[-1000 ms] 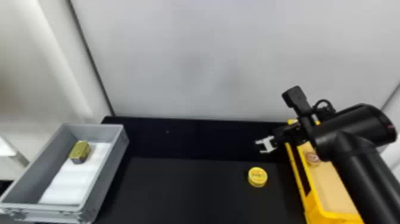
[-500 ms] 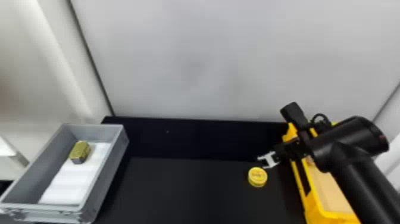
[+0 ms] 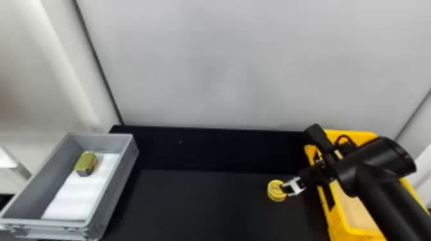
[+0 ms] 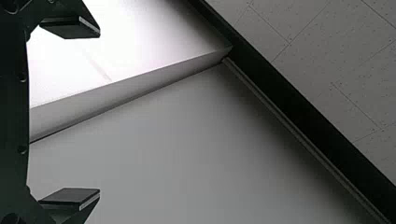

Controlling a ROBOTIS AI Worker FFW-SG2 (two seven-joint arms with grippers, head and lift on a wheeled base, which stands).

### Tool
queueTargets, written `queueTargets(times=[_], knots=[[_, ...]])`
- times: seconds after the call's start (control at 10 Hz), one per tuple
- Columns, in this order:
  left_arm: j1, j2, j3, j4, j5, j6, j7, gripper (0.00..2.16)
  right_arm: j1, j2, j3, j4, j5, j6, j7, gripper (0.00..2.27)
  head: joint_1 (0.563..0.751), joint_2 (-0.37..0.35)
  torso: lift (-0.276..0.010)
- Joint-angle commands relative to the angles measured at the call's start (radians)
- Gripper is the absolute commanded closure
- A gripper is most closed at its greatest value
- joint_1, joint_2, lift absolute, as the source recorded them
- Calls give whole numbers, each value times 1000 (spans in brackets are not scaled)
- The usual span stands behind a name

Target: Pick up the round yellow can and place it in the yellow rectangular box

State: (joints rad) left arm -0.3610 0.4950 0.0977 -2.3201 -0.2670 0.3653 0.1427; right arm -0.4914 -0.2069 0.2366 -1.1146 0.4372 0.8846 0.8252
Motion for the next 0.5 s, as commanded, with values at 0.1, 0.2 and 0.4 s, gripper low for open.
queueTargets(times=[0.1, 0.2, 0.4], knots=[[-7, -5, -15, 8, -3, -6, 2, 84, -18, 1, 0, 102, 6, -82, 4, 174, 663, 54, -10], [-10, -12, -19, 15, -3, -14, 2, 84, -29, 4, 0, 140, 6, -123, 0, 180, 663, 54, -10], [-15, -18, -33, 27, -5, -25, 2, 84, -55, 15, -2, 205, 3, -185, -18, 179, 663, 54, -10]])
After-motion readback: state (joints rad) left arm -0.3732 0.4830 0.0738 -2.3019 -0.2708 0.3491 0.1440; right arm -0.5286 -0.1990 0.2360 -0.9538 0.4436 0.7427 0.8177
